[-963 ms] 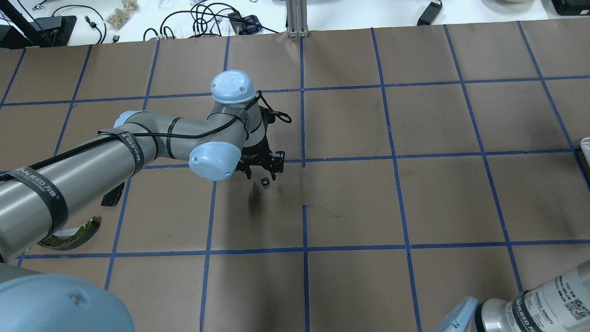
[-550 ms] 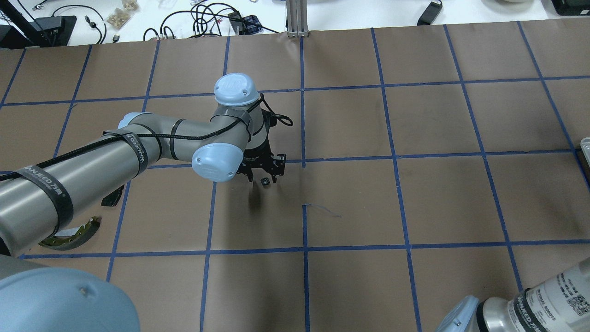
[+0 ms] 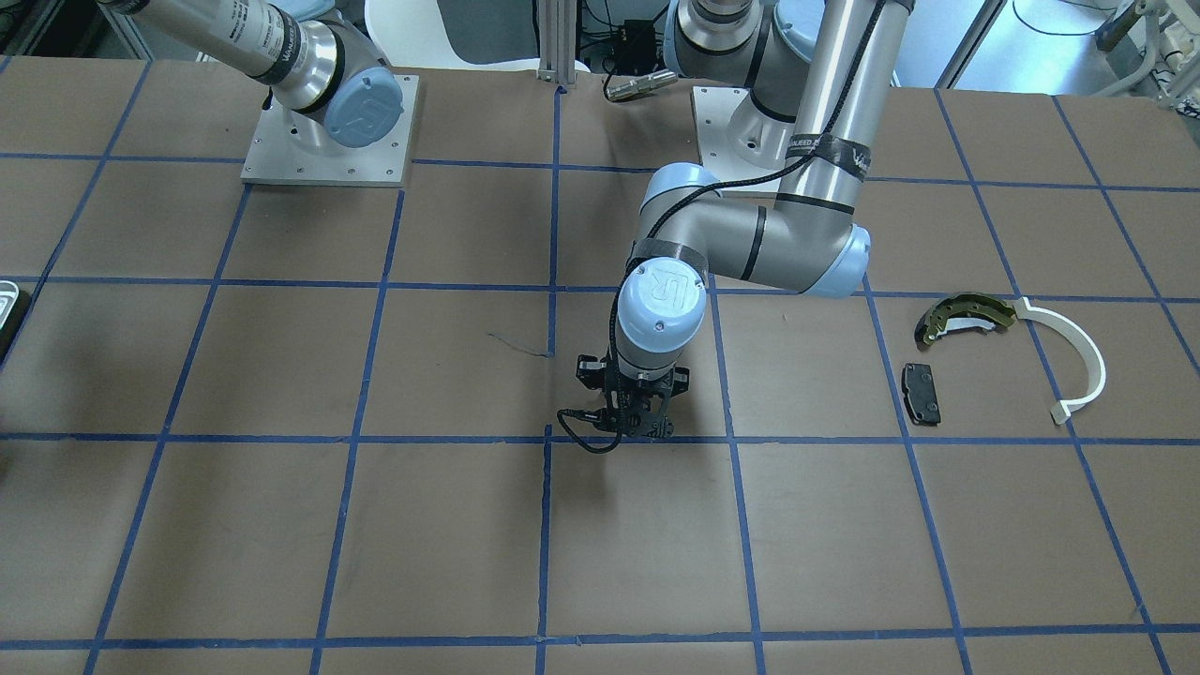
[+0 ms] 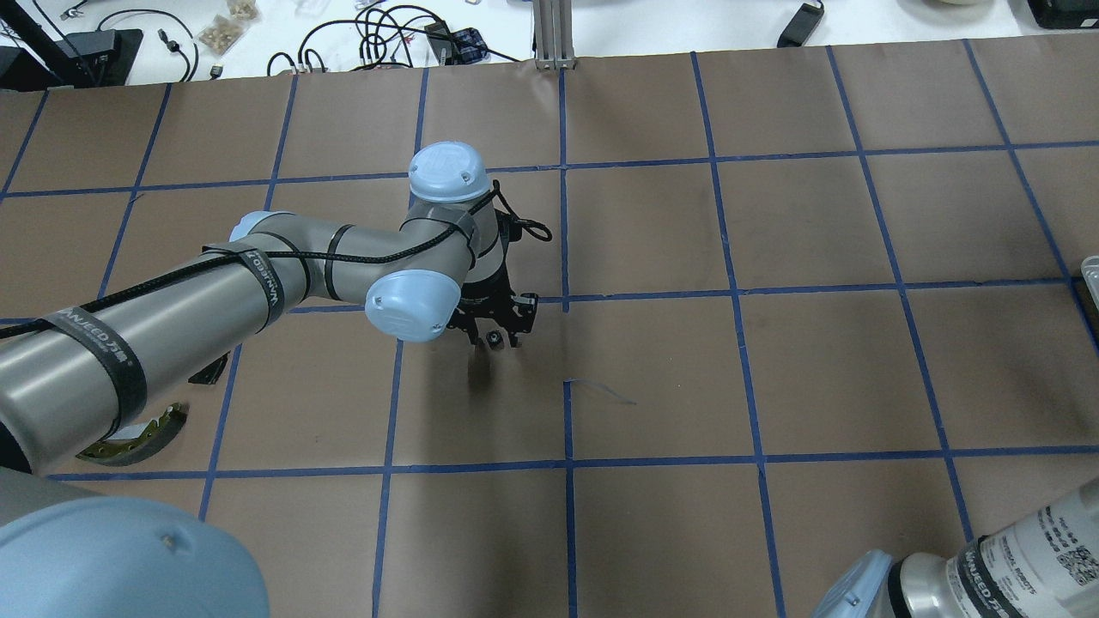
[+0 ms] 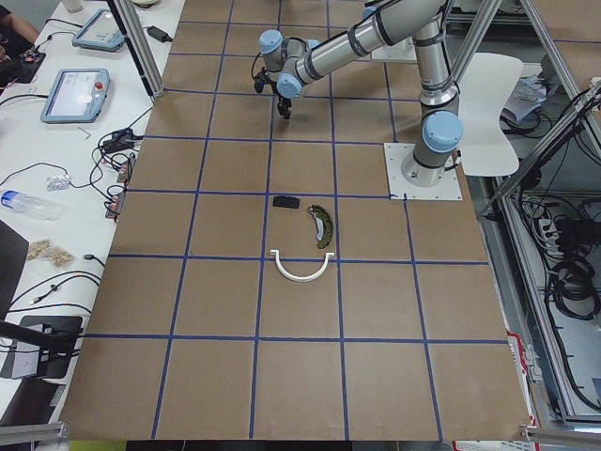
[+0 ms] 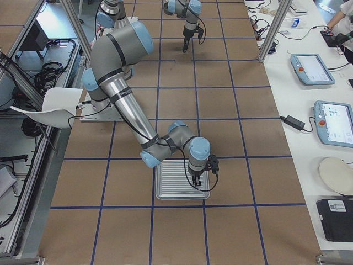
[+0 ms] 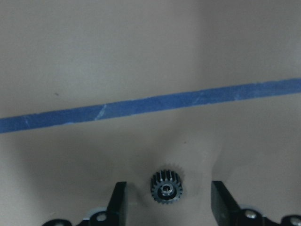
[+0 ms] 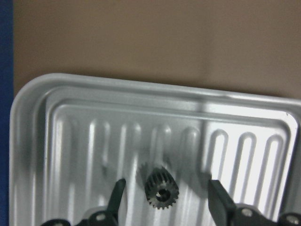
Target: Place bearing gear from tray to pile
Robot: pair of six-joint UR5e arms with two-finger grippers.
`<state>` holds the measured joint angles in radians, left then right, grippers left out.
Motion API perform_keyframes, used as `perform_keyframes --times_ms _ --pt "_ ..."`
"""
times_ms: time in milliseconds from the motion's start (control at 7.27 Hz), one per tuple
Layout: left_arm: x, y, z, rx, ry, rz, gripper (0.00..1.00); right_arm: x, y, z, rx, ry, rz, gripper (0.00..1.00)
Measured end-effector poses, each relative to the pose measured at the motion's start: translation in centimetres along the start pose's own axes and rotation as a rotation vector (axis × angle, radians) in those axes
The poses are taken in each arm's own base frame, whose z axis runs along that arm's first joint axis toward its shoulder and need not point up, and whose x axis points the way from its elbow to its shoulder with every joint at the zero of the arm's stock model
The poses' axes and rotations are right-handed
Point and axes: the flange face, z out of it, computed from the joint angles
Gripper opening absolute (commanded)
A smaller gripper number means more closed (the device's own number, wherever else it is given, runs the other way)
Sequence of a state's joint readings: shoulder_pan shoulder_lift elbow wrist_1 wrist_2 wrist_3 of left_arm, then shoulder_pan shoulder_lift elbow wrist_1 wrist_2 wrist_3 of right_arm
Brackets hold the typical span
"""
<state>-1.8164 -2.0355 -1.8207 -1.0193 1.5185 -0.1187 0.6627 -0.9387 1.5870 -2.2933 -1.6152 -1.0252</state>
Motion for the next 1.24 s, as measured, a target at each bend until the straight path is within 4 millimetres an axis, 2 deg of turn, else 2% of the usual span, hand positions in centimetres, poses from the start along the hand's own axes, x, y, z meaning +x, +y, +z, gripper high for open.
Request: perform_keyframes --times_ms 138,413,550,688,825,963,1101,1238 --pt "0.0 0.0 0.1 -0.004 -0.001 0.0 0.03 -0.1 0.0 0.1 0.003 -0.007 0.002 0.5" --pt "0.0 0.1 0.1 -0.007 -0.004 0.002 0.0 -0.3 -0.2 0.1 0.023 -0.025 0.003 0.41" --pt "0.0 0.0 -0.3 0.003 -0.002 0.001 0.0 -0.4 -0.4 0.0 0.041 -0.037 0.002 0.41" --pt "-0.5 -0.3 -1.4 0.021 0.001 -0.002 0.0 -0.5 -0.5 0.0 0.052 -0.045 0.002 0.37" --pt "-1.8 -0.8 -2.9 0.03 0.003 -0.018 0.0 -0.5 -0.5 0.0 0.057 -0.049 0.002 0.3" --pt "-3.9 -1.6 -5.1 0.025 0.004 -0.046 0.0 -0.6 -0.5 -0.1 0.057 -0.053 0.002 0.23" --pt "-7.1 -2.6 -8.2 0.009 0.006 -0.072 0.0 -0.7 -0.5 -0.2 0.054 -0.061 0.003 0.11" --pt "-11.7 -3.4 -11.7 -0.015 0.008 -0.092 0.0 -1.0 -0.3 -0.5 0.047 -0.073 0.006 0.09"
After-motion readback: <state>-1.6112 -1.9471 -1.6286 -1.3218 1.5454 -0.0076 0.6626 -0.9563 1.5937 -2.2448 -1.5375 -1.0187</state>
